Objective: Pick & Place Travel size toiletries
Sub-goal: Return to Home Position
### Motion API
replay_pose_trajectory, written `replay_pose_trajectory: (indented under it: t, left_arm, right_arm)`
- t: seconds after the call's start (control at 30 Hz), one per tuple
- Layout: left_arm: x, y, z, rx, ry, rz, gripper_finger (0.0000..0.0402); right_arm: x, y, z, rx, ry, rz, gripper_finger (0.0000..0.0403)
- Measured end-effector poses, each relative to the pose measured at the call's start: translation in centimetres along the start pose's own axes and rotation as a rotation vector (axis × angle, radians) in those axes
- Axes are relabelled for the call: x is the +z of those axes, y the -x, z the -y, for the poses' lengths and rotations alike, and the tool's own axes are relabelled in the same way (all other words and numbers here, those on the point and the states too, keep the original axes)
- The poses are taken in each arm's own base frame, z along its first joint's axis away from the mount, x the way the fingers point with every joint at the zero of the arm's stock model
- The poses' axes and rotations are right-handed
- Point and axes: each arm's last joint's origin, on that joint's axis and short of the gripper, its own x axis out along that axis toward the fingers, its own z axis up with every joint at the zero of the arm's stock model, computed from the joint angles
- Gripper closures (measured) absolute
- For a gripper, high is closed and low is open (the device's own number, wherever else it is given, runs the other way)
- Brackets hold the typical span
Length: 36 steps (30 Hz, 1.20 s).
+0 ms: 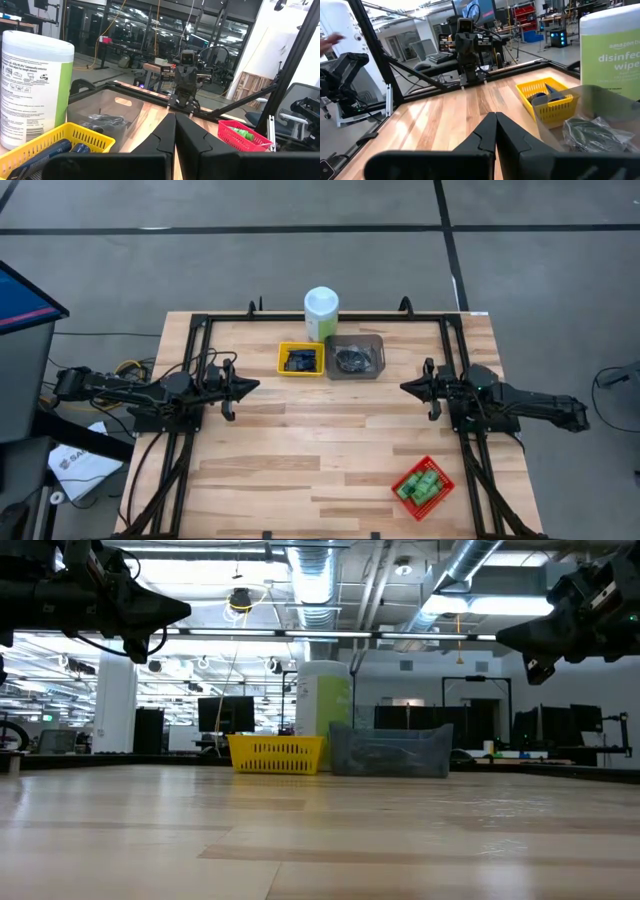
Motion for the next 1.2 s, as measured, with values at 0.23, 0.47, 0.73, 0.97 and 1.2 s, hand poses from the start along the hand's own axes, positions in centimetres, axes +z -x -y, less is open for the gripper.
replay_pose_trajectory:
  t: [0.23, 0.47, 0.73, 0.97, 1.2]
  left_arm:
    - [0.1, 0.1, 0.0, -0.002, 0.002, 0.008, 0.0401]
    - [1.8, 1.2, 0.1, -0.035, 0.043, 0.16, 0.0401]
    - [3.8, 3.0, 0.1, -0.069, 0.017, 0.358, 0.0401]
    - [4.7, 3.8, 0.1, -0.134, 0.229, 0.456, 0.0401]
    - [4.7, 3.7, 0.1, -0.132, 0.224, 0.453, 0.0401]
  right_arm:
    - [0.0, 0.0, 0.0, 0.0, 0.0, 0.0, 0.0403]
    - [0.0, 0.0, 0.0, 0.0, 0.0, 0.0, 0.0403]
    - [0.0, 0.0, 0.0, 0.0, 0.0, -0.001, 0.0403]
    - [0.0, 0.0, 0.0, 0.0, 0.0, -0.001, 0.0403]
    - [0.0, 0.0, 0.0, 0.0, 0.0, -0.001, 0.0403]
